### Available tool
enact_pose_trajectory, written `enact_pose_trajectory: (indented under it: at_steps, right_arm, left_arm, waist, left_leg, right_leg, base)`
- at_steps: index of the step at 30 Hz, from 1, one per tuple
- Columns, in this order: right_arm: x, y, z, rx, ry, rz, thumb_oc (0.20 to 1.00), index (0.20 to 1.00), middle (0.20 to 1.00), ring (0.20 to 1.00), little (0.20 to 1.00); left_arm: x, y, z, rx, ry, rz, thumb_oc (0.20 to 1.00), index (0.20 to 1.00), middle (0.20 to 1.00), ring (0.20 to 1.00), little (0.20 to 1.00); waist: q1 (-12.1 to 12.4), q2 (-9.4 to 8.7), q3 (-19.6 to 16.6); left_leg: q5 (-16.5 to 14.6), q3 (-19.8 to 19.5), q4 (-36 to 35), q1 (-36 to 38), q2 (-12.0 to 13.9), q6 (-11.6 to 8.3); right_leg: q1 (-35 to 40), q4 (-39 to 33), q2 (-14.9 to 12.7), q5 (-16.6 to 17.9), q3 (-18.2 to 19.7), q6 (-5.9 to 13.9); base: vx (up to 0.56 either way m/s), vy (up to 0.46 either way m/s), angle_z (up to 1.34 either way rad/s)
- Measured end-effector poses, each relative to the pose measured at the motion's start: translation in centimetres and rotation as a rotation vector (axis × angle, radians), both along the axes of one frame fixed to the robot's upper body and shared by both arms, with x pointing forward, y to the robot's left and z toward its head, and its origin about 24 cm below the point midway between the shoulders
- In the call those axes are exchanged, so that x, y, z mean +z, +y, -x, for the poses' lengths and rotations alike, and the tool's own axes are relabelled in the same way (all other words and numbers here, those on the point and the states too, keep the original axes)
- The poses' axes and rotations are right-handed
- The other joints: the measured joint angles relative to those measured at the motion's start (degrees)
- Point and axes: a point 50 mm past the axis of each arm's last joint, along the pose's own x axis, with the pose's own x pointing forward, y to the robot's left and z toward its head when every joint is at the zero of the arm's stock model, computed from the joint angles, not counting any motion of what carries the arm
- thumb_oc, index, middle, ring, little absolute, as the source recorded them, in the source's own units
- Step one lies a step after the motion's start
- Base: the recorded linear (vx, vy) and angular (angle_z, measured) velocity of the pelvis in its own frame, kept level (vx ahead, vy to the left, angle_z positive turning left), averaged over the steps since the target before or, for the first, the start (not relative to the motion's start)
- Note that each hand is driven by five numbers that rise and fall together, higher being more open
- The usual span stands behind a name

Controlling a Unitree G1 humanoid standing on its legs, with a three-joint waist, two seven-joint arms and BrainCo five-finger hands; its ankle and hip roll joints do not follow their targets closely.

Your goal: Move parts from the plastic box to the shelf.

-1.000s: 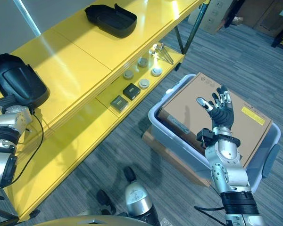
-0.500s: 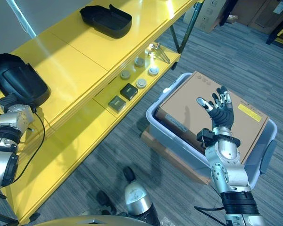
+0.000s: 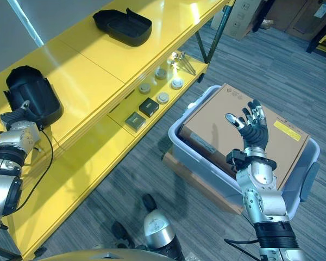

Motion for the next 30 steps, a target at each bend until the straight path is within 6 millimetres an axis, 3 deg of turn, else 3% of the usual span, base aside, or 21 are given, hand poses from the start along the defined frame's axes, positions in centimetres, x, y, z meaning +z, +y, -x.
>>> enact_pose_trajectory:
  at_steps: [7,10,15,18,20,25,28,30]
  right_arm:
    - [0.0,0.1,0.0,0.013,0.001,0.003,1.0,1.0,1.0,1.0,1.0]
    - [-0.4,0.0,0.3,0.01,0.015,0.004,1.0,1.0,1.0,1.0,1.0]
    - [-1.3,-0.3,1.0,0.002,0.053,0.005,1.0,1.0,1.0,1.0,1.0]
    - [-1.7,-0.9,1.7,-0.022,0.055,-0.013,1.0,1.0,1.0,1.0,1.0]
    - [-2.0,-1.2,2.2,-0.04,0.049,-0.038,1.0,1.0,1.0,1.0,1.0]
    - [-2.9,-0.8,3.1,-0.048,0.047,-0.074,1.0,1.0,1.0,1.0,1.0]
    - [-3.0,-0.6,3.4,-0.068,0.035,-0.07,1.0,1.0,1.0,1.0,1.0]
    - [-2.8,-0.6,3.8,-0.082,0.018,-0.076,1.0,1.0,1.0,1.0,1.0]
  left_arm:
    - [0.3,-0.1,-0.2,0.005,-0.06,0.028,1.0,1.0,1.0,1.0,1.0]
    - [1.4,-0.6,-0.5,-0.028,-0.128,0.019,1.0,1.0,1.0,1.0,1.0]
    - [4.5,-0.7,-0.8,-0.1,-0.236,-0.099,1.0,1.0,1.0,1.0,1.0]
    - [7.9,-0.7,-0.8,-0.203,-0.349,-0.224,1.0,1.0,1.0,1.0,1.0]
    - [8.8,-1.8,-0.8,-0.292,-0.42,-0.25,1.0,1.0,1.0,1.0,1.0]
    - [10.1,-5.5,1.4,-0.504,-0.644,-0.29,1.0,1.0,1.0,1.0,1.0]
    - [10.0,-7.1,5.5,-0.575,-0.827,-0.247,1.0,1.0,1.0,1.0,1.0]
    - [9.7,-6.6,7.5,-0.579,-0.883,-0.22,1.0,1.0,1.0,1.0,1.0]
  waist:
    - [0.27,0.03,-0.02]
    - [0.69,0.02,-0.02]
    - [1.49,0.08,-0.06]
    - [2.12,0.25,-0.23]
    - [2.67,0.49,-0.62]
    - [3.68,0.73,-1.35]
    - [5.75,0.82,-2.48]
    - [8.42,0.82,-3.72]
  left_leg:
    - [0.26,-0.3,0.21,0.14,0.01,0.09]
    - [0.25,-0.2,0.0,0.3,0.02,0.09]
    - [-0.13,-0.51,-0.02,1.59,0.03,-0.2]
    - [-0.41,-0.72,-0.02,1.7,0.01,-0.42]
    - [-0.41,-0.9,-0.02,1.6,0.0,-0.42]
    - [-0.42,-1.55,-0.02,1.17,0.04,-0.39]
    - [-0.41,-2.37,-0.02,0.79,0.08,-0.28]
    - [-0.44,-2.99,-0.02,0.26,0.09,-0.31]
  right_leg:
    - [0.31,0.03,0.0,0.28,-0.24,-0.28]
    - [0.5,0.02,-0.02,0.36,-0.28,-0.32]
    - [1.91,0.01,-0.03,0.07,-0.32,-0.3]
    - [2.05,0.0,-0.09,-0.16,-0.39,-0.12]
    - [2.04,0.02,-0.11,-0.09,-0.55,-0.22]
    - [1.98,0.04,-0.14,0.02,-1.49,-0.41]
    - [2.07,0.05,-0.16,-0.01,-2.01,-0.53]
    - [1.97,0.04,-0.18,-0.17,-2.68,-0.61]
  base:
    - [-0.04,-0.015,0.02]
    - [0.0,0.0,0.0]
    - [0.0,0.0,0.0]
    - [-0.01,0.003,0.01]
    - [-0.01,0.002,0.02]
    - [-0.04,0.007,0.06]
    - [-0.06,0.018,0.1]
    - [-0.06,0.022,0.16]
